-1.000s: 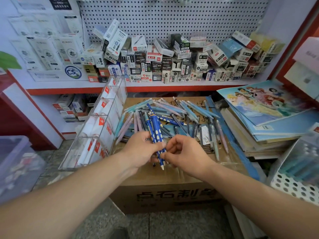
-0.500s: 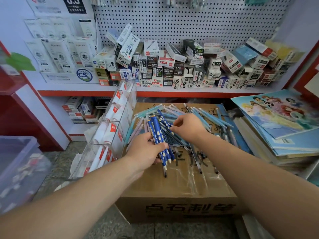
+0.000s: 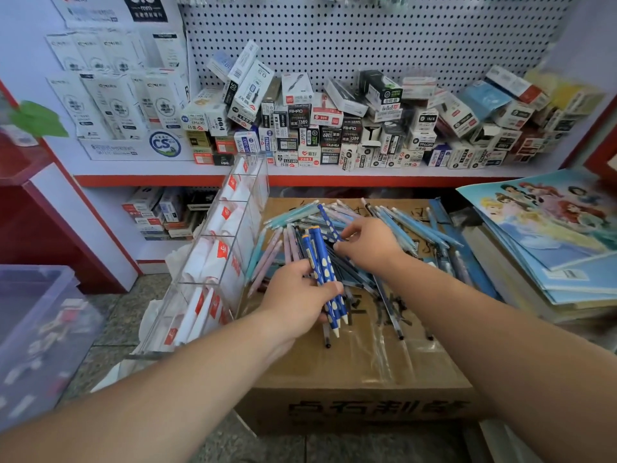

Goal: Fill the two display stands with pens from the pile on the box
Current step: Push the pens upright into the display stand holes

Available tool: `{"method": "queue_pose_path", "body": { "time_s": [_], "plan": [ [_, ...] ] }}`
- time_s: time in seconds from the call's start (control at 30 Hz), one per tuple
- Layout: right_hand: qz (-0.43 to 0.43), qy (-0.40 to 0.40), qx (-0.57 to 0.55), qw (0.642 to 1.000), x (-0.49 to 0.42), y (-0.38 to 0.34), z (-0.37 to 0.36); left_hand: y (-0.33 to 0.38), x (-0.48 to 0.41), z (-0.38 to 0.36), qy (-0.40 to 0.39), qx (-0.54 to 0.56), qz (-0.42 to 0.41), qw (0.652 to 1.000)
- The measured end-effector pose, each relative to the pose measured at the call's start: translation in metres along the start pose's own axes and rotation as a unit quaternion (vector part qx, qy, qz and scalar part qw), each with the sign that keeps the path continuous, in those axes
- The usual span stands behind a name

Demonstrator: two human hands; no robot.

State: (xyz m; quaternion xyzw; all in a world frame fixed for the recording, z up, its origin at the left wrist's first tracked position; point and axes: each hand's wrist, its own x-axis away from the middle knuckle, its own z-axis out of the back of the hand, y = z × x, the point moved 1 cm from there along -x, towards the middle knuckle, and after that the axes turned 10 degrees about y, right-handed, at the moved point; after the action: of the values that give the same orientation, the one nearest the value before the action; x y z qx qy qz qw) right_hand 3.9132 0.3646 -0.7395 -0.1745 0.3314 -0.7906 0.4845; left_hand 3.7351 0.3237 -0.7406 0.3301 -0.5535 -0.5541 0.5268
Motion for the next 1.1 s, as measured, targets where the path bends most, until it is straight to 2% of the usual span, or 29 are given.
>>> {"method": "queue_pose_path", "body": {
  "time_s": [0.13, 0.27, 0.37, 0.57, 0.73, 0.87, 1.0, 1.1],
  "plan": [
    [0.03, -0.059, 0.024, 0.997, 0.038, 0.011, 0.031, 0.015, 0.005, -0.009, -0.012, 0.009, -0.012, 1.0],
    [-0.033, -0.11, -0.007, 0.993, 0.087, 0.025, 0.07, 0.025, 0.016, -0.023, -0.046, -0.003, -0.017, 0.999],
    [-0.077, -0.093, -0.038, 0.992, 0.123, 0.034, 0.104, 0.031, 0.034, -0.043, -0.095, -0.017, -0.017, 0.995],
    [-0.1, 0.023, -0.015, 0.995, 0.181, 0.066, 0.179, 0.045, 0.073, -0.113, -0.177, -0.008, -0.034, 0.984],
    [-0.114, 0.141, -0.013, 0.983, 0.225, 0.099, 0.25, 0.056, 0.109, -0.176, -0.234, -0.013, -0.048, 0.971],
    [-0.169, 0.255, -0.064, 0.95, 0.272, 0.128, 0.298, 0.06, 0.142, -0.223, -0.284, -0.02, -0.071, 0.956],
    [-0.195, 0.387, -0.011, 0.901, 0.326, 0.16, 0.323, 0.06, 0.179, -0.271, -0.36, -0.026, -0.079, 0.929],
    [-0.204, 0.42, 0.001, 0.884, 0.362, 0.185, 0.324, 0.05, 0.201, -0.297, -0.395, -0.043, -0.1, 0.912]
  ]
}}
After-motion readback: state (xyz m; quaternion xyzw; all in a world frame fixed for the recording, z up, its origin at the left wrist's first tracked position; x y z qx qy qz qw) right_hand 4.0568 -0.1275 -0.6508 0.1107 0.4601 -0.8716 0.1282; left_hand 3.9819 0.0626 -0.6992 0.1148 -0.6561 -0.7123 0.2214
